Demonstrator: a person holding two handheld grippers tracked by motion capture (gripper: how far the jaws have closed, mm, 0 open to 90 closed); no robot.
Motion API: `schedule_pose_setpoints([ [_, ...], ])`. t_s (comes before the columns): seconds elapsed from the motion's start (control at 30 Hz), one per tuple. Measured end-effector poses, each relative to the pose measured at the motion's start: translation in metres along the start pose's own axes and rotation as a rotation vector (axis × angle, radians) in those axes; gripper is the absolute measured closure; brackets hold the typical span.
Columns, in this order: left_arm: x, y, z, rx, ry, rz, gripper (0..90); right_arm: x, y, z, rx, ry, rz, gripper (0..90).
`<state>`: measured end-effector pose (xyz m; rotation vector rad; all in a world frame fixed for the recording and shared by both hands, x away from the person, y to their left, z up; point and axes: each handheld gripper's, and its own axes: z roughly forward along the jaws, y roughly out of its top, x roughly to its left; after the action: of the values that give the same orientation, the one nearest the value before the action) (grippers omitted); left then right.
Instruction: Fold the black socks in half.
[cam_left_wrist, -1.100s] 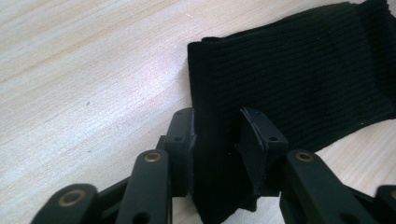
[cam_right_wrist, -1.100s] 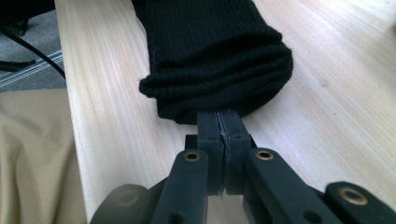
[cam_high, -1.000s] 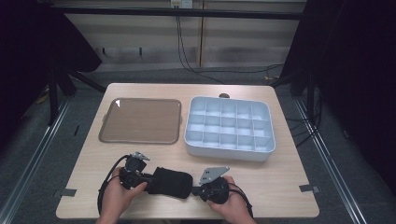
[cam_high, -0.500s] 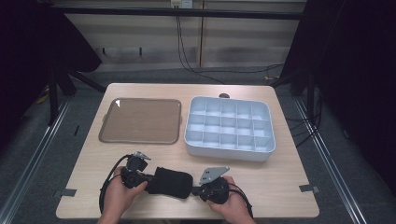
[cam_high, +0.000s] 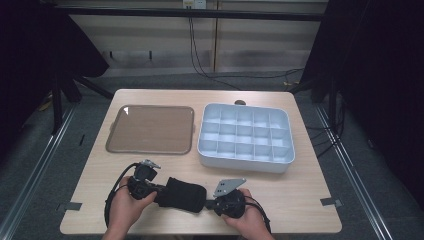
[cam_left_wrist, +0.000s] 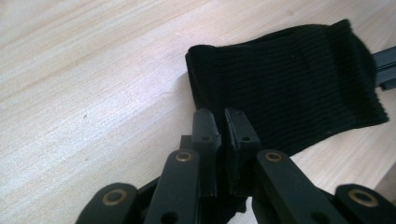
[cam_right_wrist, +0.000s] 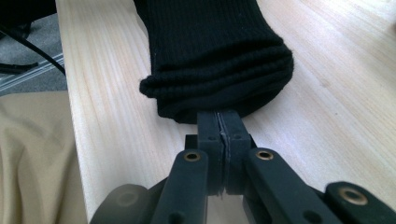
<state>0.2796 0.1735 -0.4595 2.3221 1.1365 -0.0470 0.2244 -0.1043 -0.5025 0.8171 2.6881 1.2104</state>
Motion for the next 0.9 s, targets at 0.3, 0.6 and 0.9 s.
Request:
schedule_pose_setpoints([
  [0.3, -0.006, 0.004, -0.006, -0.01, 0.001, 0.027, 83.2, 0.0, 0.0, 0.0, -0.001, 0.002, 0.0, 88.9],
  [0.6, -0.014, 0.008, -0.01, -0.015, 0.013, 0.054, 83.2, 0.0, 0.001, 0.001, -0.002, 0.001, -0.002, 88.9],
  [0.9, -0.022, 0.014, -0.012, -0.016, 0.008, 0.093, 83.3, 0.0, 0.001, 0.001, -0.005, 0.002, -0.007, 88.9],
])
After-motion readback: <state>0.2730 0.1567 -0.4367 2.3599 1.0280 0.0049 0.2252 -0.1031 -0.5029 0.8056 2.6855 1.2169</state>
